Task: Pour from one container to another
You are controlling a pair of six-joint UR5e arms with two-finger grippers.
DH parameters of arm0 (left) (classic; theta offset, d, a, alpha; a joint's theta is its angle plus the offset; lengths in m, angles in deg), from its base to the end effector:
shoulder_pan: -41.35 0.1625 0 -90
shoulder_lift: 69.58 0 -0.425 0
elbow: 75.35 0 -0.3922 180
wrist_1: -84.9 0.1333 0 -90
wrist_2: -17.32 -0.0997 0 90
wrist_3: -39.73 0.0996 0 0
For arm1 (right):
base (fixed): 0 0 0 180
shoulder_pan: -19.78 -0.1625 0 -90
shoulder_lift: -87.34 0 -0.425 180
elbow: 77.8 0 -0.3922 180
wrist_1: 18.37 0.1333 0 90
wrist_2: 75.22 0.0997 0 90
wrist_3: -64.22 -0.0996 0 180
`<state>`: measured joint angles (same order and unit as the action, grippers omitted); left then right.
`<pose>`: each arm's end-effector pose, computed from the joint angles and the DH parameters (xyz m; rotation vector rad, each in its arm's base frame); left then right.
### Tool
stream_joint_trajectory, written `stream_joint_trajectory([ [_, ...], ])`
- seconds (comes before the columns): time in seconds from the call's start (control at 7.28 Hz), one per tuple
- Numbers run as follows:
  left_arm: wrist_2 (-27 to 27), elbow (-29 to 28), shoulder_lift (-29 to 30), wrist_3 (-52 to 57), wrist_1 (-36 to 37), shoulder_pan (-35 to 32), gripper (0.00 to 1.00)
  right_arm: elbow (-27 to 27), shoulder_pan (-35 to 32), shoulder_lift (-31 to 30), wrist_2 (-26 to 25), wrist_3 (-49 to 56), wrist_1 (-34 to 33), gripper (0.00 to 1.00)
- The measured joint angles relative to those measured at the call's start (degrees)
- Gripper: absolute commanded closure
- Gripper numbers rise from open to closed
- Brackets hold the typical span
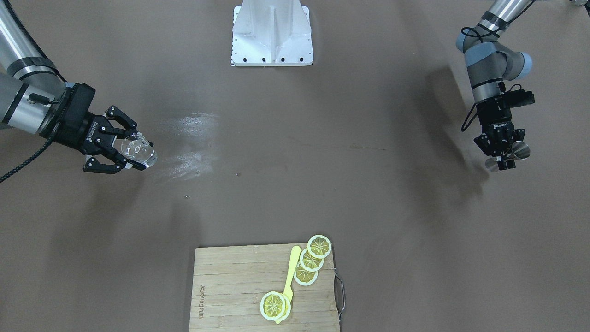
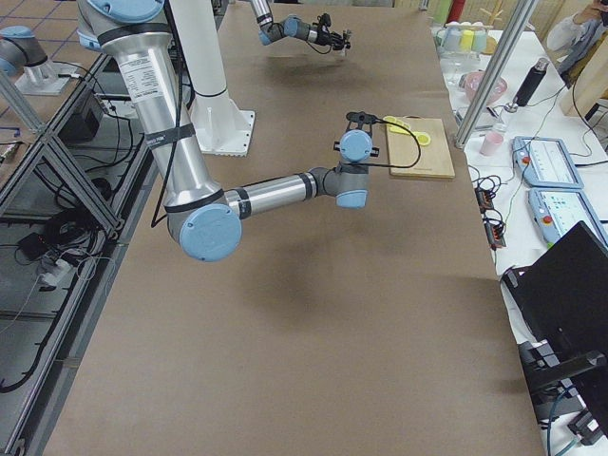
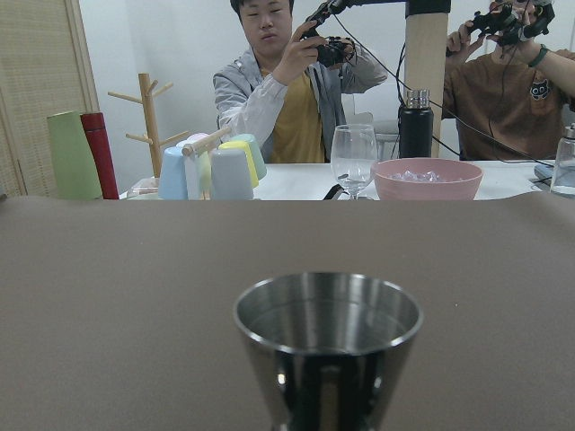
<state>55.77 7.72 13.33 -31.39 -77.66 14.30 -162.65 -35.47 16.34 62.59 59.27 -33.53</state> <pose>0.2895 -0.3851 0.6265 1.1308 0.5586 -0.5817 -0.2864 -0.5173 0.3723 1.1853 -1.1544 -1.0419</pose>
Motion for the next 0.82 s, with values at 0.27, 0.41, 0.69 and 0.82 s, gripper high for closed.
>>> stream_joint_trajectory([
  [0.27, 5.8, 3.8, 1.0, 9.1, 0.0, -3.9, 1.00, -2.6, 1.3, 0.0, -2.1, -0.1, -2.8, 1.00],
  [0.41, 9.7, 5.6, 3.5, 15.4, 0.3, -6.1, 1.00, -3.5, 1.5, 0.0, -2.6, -0.1, -4.0, 1.00],
  [0.69, 18.8, 6.3, 11.3, 26.9, 1.3, -11.0, 1.00, -4.5, 2.1, -0.1, -4.0, 0.1, -4.8, 1.00],
  [0.82, 22.0, 5.9, 15.1, 31.3, 1.5, -11.9, 1.00, -4.7, 2.7, -0.1, -5.0, 0.2, -4.9, 1.00],
])
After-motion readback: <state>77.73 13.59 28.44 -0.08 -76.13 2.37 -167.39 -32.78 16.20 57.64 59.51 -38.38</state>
